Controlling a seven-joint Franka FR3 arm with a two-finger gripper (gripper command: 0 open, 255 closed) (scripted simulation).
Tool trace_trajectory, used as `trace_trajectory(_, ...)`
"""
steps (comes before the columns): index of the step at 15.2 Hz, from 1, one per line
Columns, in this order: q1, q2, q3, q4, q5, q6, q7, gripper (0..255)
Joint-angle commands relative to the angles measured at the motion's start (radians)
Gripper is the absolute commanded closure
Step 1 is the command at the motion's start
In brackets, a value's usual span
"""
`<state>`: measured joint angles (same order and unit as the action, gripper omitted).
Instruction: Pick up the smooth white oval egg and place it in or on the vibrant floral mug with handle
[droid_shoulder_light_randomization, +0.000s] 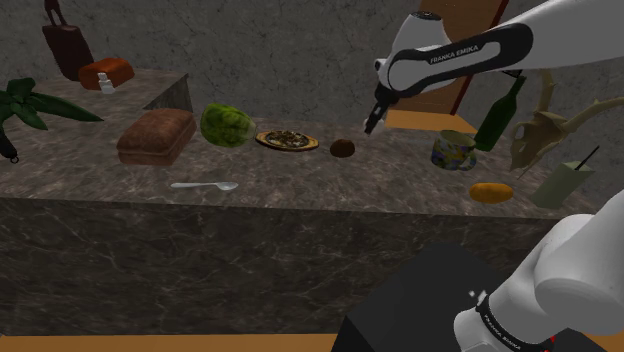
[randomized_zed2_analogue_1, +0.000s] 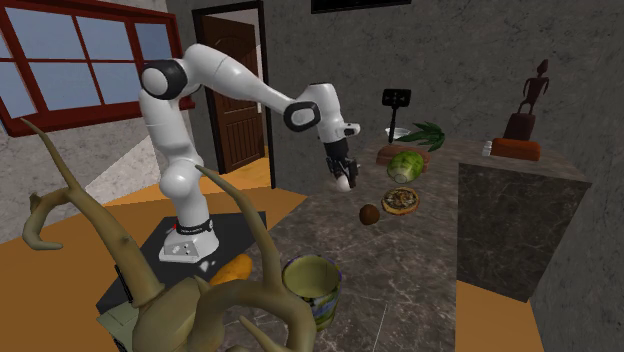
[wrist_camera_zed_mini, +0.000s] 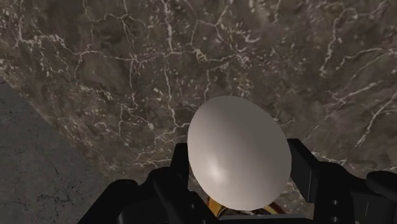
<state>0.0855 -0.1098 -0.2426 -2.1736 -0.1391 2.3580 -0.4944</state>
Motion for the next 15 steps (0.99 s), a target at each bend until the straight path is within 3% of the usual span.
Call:
trace_trajectory(1,0.001,-0.009,0.002,0.016,-0.001,-0.026,0.001,255)
trace_trajectory(8,0.003,-0.032,0.006,0.078,0.001,-0.11,-0.005,255)
trace_trajectory(15,-0.061,-0.106,-0.093,0.007,0.014,-0.096,-0.173,255)
